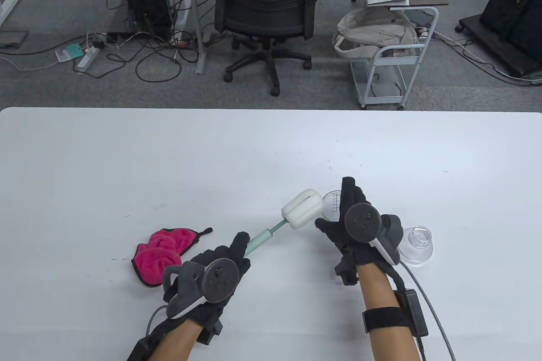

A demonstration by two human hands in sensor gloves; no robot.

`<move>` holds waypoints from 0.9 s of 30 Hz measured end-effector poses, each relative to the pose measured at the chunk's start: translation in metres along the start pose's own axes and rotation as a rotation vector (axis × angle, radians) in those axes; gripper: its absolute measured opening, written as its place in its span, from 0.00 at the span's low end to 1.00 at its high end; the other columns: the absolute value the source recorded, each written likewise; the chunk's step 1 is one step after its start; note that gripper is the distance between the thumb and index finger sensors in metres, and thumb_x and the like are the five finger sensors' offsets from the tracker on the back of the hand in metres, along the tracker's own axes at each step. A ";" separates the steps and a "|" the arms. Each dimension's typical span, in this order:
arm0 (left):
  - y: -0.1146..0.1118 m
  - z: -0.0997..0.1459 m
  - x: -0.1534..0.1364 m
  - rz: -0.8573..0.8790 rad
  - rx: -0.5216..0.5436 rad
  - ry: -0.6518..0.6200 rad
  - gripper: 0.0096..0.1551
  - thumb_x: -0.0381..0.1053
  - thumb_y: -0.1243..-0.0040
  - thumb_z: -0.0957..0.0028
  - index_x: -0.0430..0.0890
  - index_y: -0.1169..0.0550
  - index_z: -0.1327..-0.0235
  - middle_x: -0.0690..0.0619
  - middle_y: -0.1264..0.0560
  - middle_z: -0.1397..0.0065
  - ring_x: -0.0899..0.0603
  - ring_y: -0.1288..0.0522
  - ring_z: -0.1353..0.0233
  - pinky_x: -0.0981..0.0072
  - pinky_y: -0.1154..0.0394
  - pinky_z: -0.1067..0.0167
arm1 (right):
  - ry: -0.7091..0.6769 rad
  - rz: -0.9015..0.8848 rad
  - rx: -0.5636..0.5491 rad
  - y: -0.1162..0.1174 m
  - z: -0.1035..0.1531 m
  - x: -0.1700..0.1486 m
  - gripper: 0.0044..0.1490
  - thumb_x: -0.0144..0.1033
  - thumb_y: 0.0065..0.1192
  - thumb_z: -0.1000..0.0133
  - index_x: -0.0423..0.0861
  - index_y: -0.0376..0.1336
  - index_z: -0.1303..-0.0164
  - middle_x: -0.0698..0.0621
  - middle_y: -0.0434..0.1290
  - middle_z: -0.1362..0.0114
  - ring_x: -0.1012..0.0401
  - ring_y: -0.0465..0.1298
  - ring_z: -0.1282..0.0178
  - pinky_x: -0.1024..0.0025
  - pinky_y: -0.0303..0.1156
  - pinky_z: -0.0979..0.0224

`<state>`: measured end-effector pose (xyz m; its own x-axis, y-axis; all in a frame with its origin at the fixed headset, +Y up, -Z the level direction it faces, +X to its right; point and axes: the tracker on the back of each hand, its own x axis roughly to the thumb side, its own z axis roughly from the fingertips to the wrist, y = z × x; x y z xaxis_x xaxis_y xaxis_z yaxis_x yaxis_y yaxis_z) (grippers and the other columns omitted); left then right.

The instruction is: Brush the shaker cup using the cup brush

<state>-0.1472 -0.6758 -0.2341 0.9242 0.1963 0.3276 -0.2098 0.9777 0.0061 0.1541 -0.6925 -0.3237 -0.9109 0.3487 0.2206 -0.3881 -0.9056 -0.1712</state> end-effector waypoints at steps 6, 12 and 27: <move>0.003 0.006 0.018 -0.122 -0.067 -0.114 0.34 0.55 0.39 0.40 0.54 0.35 0.21 0.50 0.15 0.53 0.42 0.16 0.58 0.36 0.23 0.42 | -0.306 0.339 -0.066 -0.021 0.040 0.023 0.77 0.58 0.79 0.53 0.44 0.29 0.19 0.35 0.48 0.18 0.35 0.66 0.24 0.36 0.63 0.23; -0.015 0.010 0.050 -0.297 -0.052 -0.223 0.34 0.54 0.39 0.41 0.53 0.35 0.22 0.51 0.17 0.47 0.40 0.17 0.50 0.33 0.27 0.36 | -0.550 0.416 0.018 -0.014 0.079 0.060 0.75 0.55 0.80 0.54 0.48 0.30 0.18 0.37 0.50 0.16 0.35 0.65 0.22 0.33 0.61 0.22; -0.010 0.011 0.041 -0.111 0.060 -0.320 0.32 0.52 0.38 0.42 0.49 0.33 0.25 0.54 0.18 0.51 0.42 0.19 0.34 0.28 0.33 0.30 | -0.508 0.343 -0.186 -0.031 0.081 0.050 0.71 0.74 0.58 0.54 0.48 0.28 0.19 0.40 0.44 0.13 0.39 0.65 0.20 0.39 0.62 0.21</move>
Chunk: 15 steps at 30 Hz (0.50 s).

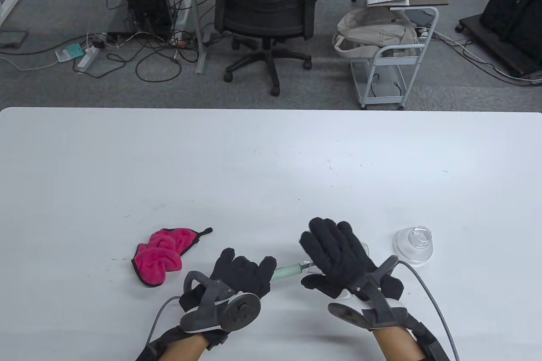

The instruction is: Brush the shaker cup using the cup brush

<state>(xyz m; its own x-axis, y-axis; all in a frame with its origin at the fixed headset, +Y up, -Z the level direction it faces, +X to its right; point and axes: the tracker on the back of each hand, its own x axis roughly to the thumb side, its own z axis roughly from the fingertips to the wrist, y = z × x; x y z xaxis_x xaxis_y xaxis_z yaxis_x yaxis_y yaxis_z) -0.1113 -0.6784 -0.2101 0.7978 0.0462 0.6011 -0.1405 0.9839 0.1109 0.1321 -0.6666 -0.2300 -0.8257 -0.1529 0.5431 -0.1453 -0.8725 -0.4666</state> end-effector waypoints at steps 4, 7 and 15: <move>0.008 0.004 -0.006 -0.042 0.032 0.030 0.32 0.53 0.38 0.42 0.48 0.33 0.26 0.54 0.18 0.52 0.42 0.18 0.37 0.30 0.30 0.32 | 0.098 -0.155 0.142 -0.003 0.000 -0.010 0.65 0.70 0.53 0.50 0.52 0.27 0.19 0.38 0.52 0.15 0.37 0.68 0.24 0.33 0.61 0.23; 0.009 0.005 -0.013 -0.063 0.034 0.056 0.32 0.53 0.38 0.43 0.48 0.33 0.27 0.54 0.18 0.53 0.42 0.16 0.42 0.32 0.27 0.35 | 0.024 -0.167 0.244 -0.001 -0.002 0.005 0.64 0.53 0.64 0.45 0.49 0.25 0.21 0.36 0.43 0.13 0.32 0.58 0.17 0.30 0.56 0.20; -0.001 0.003 -0.016 -0.007 -0.040 0.019 0.32 0.53 0.39 0.42 0.50 0.34 0.26 0.54 0.18 0.52 0.43 0.17 0.41 0.32 0.28 0.33 | -0.161 0.077 -0.094 0.001 0.000 0.031 0.68 0.56 0.75 0.55 0.46 0.36 0.19 0.42 0.54 0.17 0.40 0.66 0.22 0.41 0.64 0.21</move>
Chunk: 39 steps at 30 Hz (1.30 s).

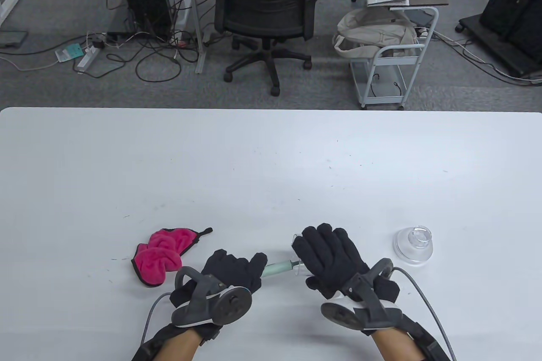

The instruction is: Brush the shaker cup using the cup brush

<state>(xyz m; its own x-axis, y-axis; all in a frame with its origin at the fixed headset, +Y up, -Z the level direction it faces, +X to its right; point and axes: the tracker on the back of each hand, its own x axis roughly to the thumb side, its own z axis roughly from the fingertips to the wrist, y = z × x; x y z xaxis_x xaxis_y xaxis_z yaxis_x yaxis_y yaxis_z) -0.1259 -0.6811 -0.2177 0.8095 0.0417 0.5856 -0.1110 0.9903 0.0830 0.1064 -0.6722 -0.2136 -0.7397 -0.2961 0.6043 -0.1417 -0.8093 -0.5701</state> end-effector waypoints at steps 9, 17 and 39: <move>0.014 0.005 -0.001 -0.081 0.079 0.014 0.32 0.53 0.37 0.42 0.49 0.32 0.26 0.53 0.17 0.53 0.43 0.17 0.43 0.34 0.27 0.34 | 0.242 -0.223 0.210 0.008 0.003 -0.043 0.69 0.67 0.72 0.57 0.48 0.39 0.17 0.40 0.59 0.18 0.38 0.71 0.26 0.30 0.61 0.24; 0.010 0.004 -0.006 -0.061 0.007 0.011 0.32 0.60 0.40 0.44 0.49 0.28 0.29 0.53 0.17 0.56 0.43 0.16 0.53 0.36 0.24 0.39 | 0.045 -0.140 0.291 -0.005 -0.003 -0.007 0.70 0.61 0.77 0.58 0.52 0.39 0.18 0.45 0.57 0.16 0.42 0.69 0.21 0.31 0.60 0.21; 0.006 0.000 0.012 -0.096 -0.023 -0.033 0.43 0.67 0.36 0.52 0.51 0.32 0.26 0.53 0.18 0.55 0.43 0.18 0.55 0.34 0.26 0.36 | 0.147 -0.167 0.277 -0.002 0.001 -0.027 0.69 0.62 0.76 0.57 0.50 0.38 0.18 0.44 0.57 0.16 0.41 0.68 0.21 0.33 0.62 0.21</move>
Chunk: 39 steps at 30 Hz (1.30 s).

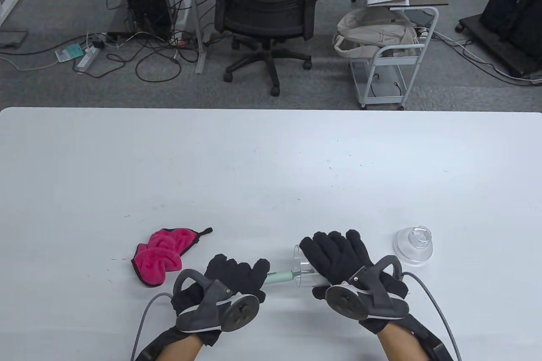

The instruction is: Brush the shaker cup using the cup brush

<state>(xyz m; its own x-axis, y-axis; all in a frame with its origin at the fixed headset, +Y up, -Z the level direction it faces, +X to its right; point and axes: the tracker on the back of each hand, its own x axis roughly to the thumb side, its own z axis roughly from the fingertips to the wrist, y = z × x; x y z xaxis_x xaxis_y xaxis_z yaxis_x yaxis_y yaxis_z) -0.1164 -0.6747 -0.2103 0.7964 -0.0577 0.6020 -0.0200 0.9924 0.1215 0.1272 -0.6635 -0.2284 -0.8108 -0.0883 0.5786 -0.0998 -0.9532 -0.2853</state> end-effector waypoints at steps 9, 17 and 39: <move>0.006 0.005 0.000 -0.146 0.077 0.060 0.31 0.64 0.43 0.44 0.51 0.27 0.31 0.53 0.16 0.59 0.44 0.17 0.60 0.38 0.22 0.43 | -0.004 -0.029 0.268 0.011 -0.005 0.006 0.69 0.58 0.78 0.55 0.49 0.38 0.17 0.42 0.55 0.15 0.39 0.67 0.19 0.31 0.60 0.21; 0.001 0.002 -0.001 0.056 -0.010 0.017 0.31 0.63 0.42 0.44 0.50 0.27 0.31 0.53 0.16 0.60 0.44 0.17 0.61 0.39 0.22 0.41 | -0.009 -0.015 0.043 0.002 -0.001 -0.001 0.69 0.62 0.76 0.58 0.51 0.39 0.18 0.44 0.57 0.16 0.42 0.69 0.21 0.34 0.62 0.21; 0.018 0.010 0.000 -0.102 0.132 0.033 0.32 0.62 0.38 0.45 0.50 0.26 0.31 0.53 0.16 0.59 0.43 0.16 0.58 0.37 0.23 0.39 | 0.049 0.004 0.152 0.006 0.004 -0.010 0.70 0.59 0.77 0.55 0.49 0.37 0.17 0.42 0.54 0.15 0.40 0.66 0.19 0.34 0.61 0.21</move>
<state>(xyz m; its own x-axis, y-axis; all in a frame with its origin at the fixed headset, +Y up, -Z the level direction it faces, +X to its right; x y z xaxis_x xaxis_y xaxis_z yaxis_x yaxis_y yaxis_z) -0.1233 -0.6583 -0.2001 0.8179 -0.1519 0.5550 -0.0151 0.9585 0.2847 0.1371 -0.6692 -0.2331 -0.8383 -0.0816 0.5391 -0.0111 -0.9860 -0.1666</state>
